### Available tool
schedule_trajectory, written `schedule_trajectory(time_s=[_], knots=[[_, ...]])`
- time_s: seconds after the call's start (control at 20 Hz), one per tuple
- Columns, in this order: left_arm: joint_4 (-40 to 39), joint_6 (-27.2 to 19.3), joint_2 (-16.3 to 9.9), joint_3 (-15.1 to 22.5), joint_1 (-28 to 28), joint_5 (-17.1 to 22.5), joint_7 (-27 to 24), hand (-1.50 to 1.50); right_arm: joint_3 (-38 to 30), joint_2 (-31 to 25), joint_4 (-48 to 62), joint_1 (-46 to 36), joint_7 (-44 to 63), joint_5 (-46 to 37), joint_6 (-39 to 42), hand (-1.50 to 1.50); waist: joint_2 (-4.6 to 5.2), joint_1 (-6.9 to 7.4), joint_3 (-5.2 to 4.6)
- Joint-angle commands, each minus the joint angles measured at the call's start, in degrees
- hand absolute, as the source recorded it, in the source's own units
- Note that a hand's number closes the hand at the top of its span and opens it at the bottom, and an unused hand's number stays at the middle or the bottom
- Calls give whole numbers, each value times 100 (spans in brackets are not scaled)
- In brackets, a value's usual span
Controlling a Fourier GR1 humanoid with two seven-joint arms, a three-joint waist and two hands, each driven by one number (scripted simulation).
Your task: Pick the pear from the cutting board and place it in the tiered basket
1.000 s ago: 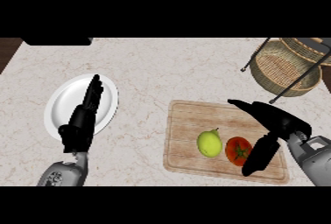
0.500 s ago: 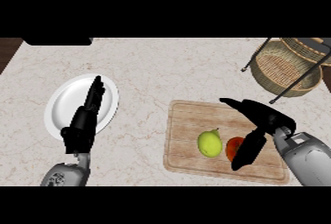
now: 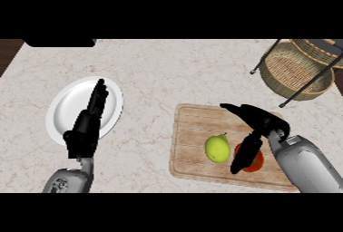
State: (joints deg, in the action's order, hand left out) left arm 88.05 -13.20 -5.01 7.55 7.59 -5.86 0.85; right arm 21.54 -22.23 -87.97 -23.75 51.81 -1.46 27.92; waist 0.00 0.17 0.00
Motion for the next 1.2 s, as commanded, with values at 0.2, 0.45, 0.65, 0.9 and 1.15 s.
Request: schedule_trajectory(time_s=[0.2,0.45,0.65,0.9,1.15], knots=[[-229,-32,158,-164,276,-173,45,0,-156,507,-96,250,357,-510,217,-150,-2,-26,-1],[8,183,147,-112,60,-150,-16,0,-227,651,463,398,-340,-924,335,-150,1,-6,0],[688,186,82,-95,-175,-256,470,0,-412,931,450,364,-153,-1086,331,-150,-4,5,1],[82,146,290,-140,-192,-309,-96,0,-221,1377,58,826,-93,-1540,29,-150,-5,-15,0],[-118,357,148,-457,211,-153,21,0,-344,1519,138,731,-258,-2062,-235,150,-2,-18,0]])
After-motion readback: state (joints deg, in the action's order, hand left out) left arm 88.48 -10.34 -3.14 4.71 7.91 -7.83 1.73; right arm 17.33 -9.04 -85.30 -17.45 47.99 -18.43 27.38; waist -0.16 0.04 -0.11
